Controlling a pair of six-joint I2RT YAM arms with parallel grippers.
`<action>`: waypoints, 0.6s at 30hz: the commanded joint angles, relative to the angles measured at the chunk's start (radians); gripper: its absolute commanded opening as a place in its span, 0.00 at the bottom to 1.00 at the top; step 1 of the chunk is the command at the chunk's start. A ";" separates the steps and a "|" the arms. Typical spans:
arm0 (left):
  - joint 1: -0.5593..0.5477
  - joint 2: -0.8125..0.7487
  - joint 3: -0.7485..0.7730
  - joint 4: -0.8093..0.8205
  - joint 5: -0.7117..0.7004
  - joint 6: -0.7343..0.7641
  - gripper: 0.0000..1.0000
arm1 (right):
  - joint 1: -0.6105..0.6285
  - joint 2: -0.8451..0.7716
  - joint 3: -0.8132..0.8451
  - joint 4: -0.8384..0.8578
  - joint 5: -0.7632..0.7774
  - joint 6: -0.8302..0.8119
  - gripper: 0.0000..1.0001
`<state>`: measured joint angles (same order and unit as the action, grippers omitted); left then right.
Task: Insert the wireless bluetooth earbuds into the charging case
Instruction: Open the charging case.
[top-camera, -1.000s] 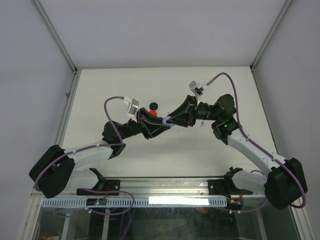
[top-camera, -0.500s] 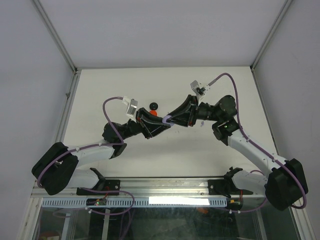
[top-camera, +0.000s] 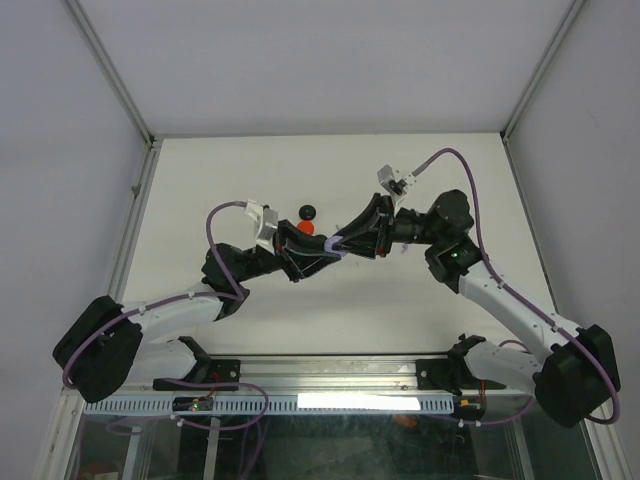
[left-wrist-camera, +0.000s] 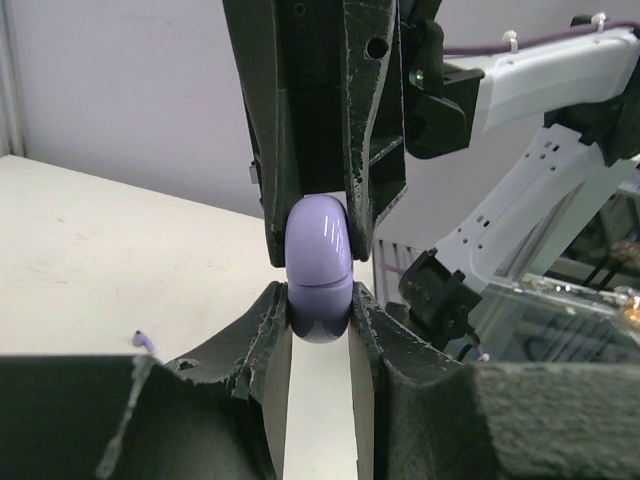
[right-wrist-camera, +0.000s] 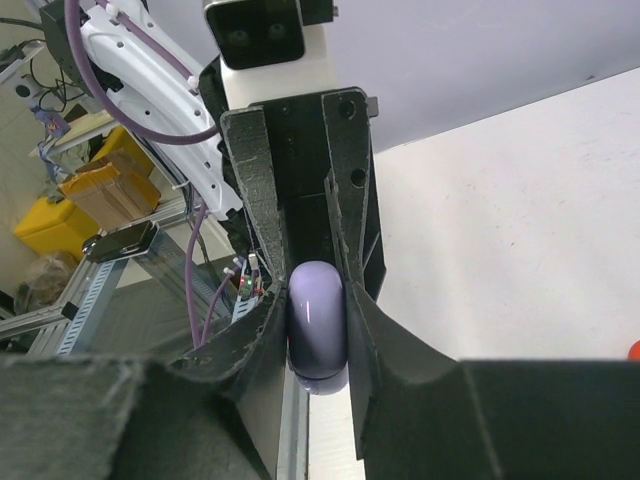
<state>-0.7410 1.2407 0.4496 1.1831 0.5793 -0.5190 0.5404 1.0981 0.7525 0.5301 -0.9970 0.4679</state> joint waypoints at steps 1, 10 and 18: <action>-0.012 -0.097 0.005 -0.146 0.047 0.262 0.00 | 0.014 -0.041 0.059 -0.117 0.033 -0.094 0.30; -0.014 -0.175 -0.011 -0.250 0.123 0.435 0.00 | 0.007 -0.034 0.079 -0.166 0.046 -0.131 0.35; -0.013 -0.179 -0.029 -0.212 0.161 0.457 0.00 | 0.002 -0.023 0.097 -0.208 0.053 -0.150 0.37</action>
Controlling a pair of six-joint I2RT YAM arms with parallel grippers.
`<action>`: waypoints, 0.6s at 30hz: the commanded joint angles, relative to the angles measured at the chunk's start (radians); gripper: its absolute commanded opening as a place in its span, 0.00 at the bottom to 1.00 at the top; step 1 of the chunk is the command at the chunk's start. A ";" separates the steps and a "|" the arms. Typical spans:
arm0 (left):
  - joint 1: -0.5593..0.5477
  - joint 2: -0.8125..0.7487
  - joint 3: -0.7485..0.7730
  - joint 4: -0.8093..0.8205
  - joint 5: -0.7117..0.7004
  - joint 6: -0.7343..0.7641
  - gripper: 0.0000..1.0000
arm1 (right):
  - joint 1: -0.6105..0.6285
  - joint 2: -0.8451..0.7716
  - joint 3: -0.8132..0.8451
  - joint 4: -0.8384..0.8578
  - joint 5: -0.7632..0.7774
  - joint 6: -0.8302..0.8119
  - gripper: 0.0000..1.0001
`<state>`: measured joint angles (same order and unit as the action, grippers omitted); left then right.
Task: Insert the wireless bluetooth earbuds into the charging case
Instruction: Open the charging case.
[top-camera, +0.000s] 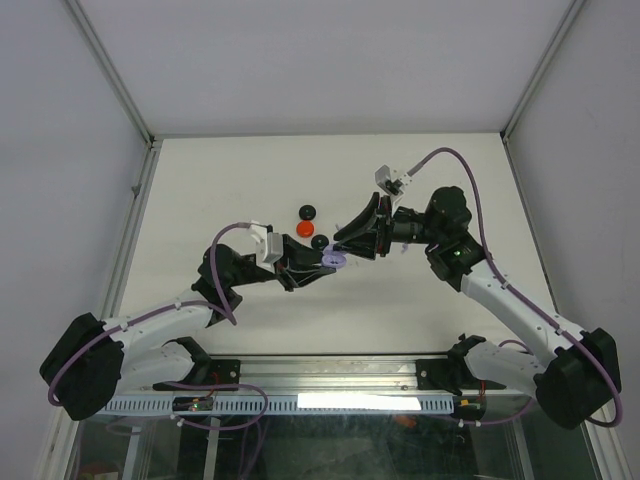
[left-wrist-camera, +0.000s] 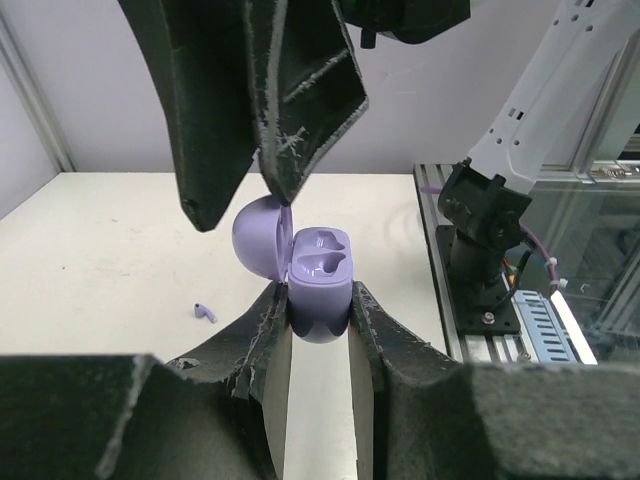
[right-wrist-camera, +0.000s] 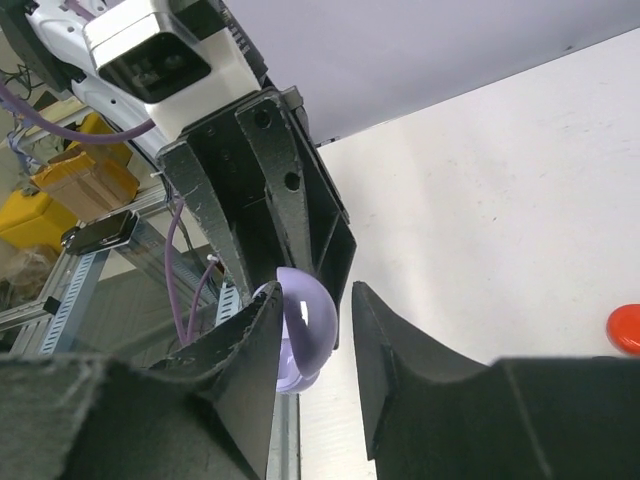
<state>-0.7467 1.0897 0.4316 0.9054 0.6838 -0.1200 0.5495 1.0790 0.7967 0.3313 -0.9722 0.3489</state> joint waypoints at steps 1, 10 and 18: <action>-0.008 -0.029 -0.014 0.072 0.057 0.059 0.00 | -0.007 0.000 0.054 -0.015 0.031 -0.032 0.37; -0.007 -0.034 -0.059 0.007 -0.099 0.065 0.00 | -0.014 0.012 0.072 -0.061 0.040 -0.038 0.45; 0.000 -0.020 -0.262 0.152 -0.409 -0.017 0.00 | -0.058 0.086 0.118 -0.306 0.244 -0.143 0.51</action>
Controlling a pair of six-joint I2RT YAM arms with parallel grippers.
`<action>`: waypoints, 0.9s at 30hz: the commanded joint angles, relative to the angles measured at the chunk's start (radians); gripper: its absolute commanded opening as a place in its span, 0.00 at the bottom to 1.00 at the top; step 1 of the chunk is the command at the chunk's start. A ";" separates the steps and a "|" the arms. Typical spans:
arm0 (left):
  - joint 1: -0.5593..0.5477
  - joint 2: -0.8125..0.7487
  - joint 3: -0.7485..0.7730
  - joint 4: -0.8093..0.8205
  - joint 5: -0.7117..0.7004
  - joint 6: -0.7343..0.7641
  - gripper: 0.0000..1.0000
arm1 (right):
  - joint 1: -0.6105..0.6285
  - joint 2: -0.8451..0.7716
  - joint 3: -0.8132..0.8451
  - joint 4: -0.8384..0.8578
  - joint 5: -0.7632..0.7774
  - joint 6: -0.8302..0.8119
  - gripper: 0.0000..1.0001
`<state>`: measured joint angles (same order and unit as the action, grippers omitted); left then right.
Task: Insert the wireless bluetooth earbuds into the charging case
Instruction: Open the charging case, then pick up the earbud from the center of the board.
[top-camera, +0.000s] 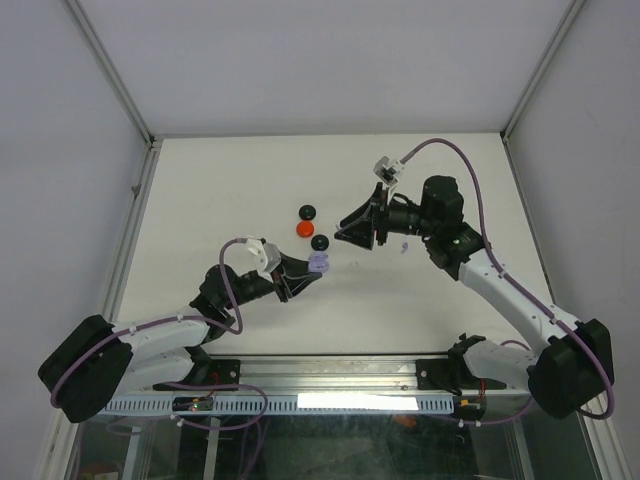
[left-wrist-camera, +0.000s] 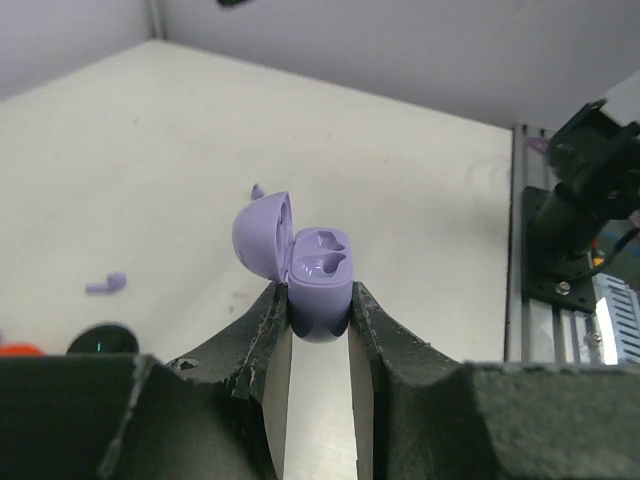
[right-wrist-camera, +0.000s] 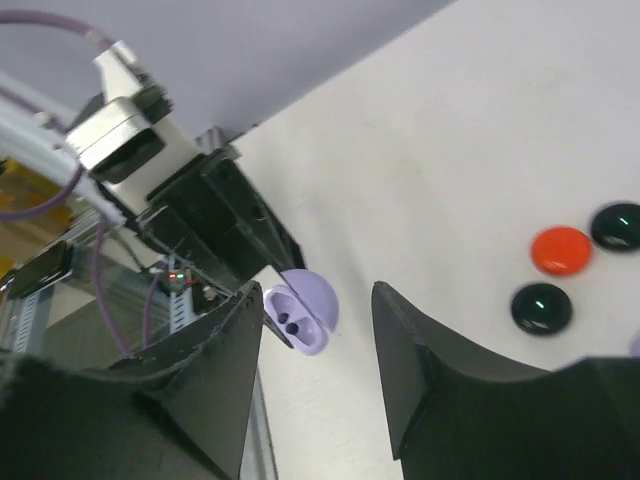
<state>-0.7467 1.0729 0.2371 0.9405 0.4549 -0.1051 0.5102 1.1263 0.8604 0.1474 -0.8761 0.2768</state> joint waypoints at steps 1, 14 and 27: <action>0.004 0.001 -0.075 0.114 -0.196 -0.039 0.00 | -0.019 0.054 0.057 -0.140 0.197 -0.083 0.51; 0.099 0.030 -0.105 0.068 -0.251 -0.130 0.00 | -0.026 0.293 0.130 -0.301 0.750 -0.091 0.51; 0.101 0.123 -0.066 0.112 -0.115 -0.132 0.00 | -0.173 0.311 0.107 -0.551 0.982 -0.032 0.50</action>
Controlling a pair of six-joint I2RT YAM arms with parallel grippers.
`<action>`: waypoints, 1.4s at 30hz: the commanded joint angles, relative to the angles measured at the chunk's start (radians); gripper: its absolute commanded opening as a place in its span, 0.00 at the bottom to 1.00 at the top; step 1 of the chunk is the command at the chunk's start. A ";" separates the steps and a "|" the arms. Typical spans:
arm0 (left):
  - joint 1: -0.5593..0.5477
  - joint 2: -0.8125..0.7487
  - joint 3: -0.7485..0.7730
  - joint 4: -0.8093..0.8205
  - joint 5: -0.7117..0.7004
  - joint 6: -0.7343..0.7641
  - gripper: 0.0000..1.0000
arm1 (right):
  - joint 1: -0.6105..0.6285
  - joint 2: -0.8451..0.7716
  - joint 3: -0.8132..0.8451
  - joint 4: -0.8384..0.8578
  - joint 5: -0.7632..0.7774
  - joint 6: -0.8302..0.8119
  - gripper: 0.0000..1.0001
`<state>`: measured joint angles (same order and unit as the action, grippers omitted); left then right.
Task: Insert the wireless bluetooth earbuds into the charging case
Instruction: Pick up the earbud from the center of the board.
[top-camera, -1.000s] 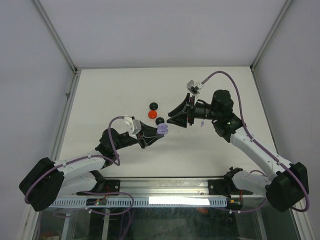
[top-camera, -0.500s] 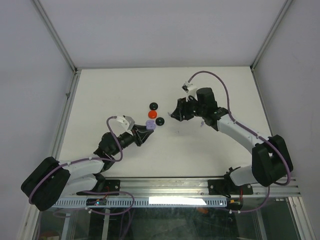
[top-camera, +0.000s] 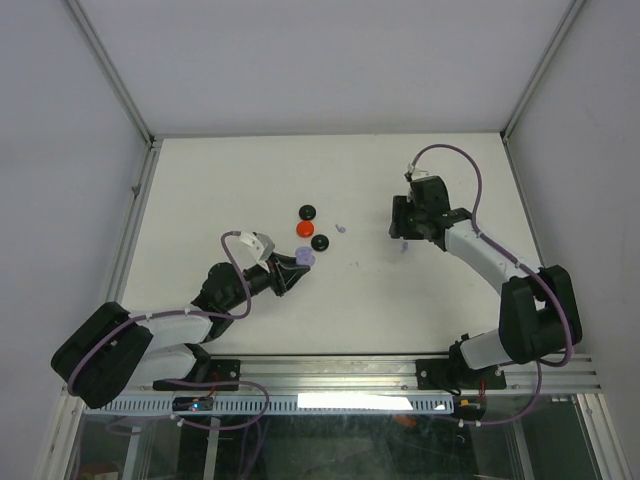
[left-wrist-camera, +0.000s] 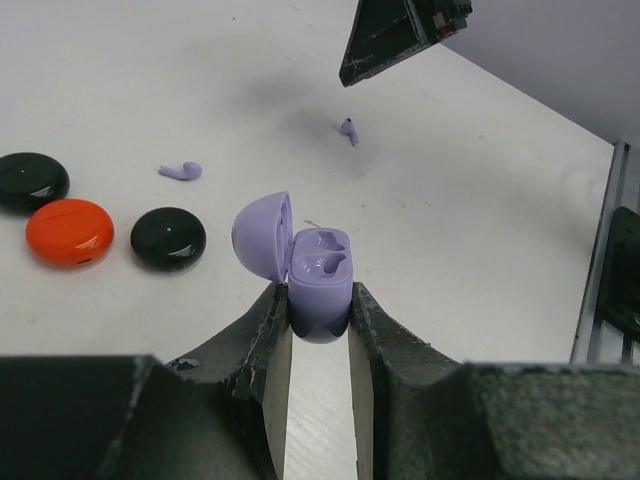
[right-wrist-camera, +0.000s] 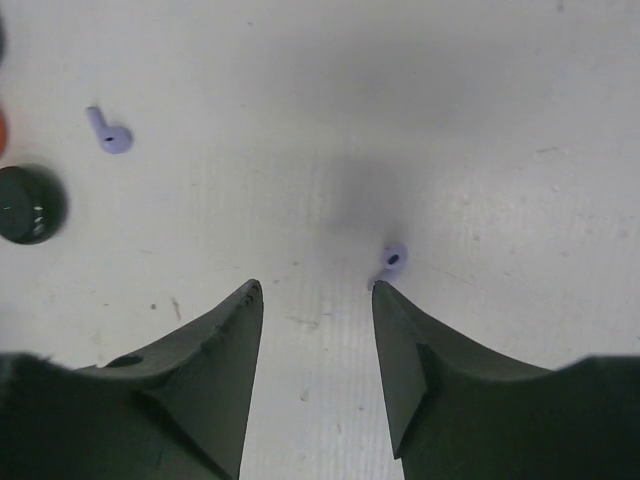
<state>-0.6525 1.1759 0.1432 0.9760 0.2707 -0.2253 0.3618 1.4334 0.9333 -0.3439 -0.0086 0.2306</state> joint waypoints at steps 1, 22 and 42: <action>0.007 0.028 0.033 0.078 0.080 -0.015 0.00 | -0.030 0.012 0.034 -0.061 0.130 0.007 0.50; 0.007 0.094 0.093 0.057 0.154 -0.046 0.00 | -0.082 0.220 0.117 -0.097 0.088 -0.016 0.38; 0.007 0.128 0.127 0.029 0.172 -0.051 0.00 | -0.082 0.298 0.159 -0.145 0.111 -0.039 0.30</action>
<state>-0.6525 1.3003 0.2298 0.9649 0.4057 -0.2737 0.2848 1.7241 1.0447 -0.4801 0.0856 0.2066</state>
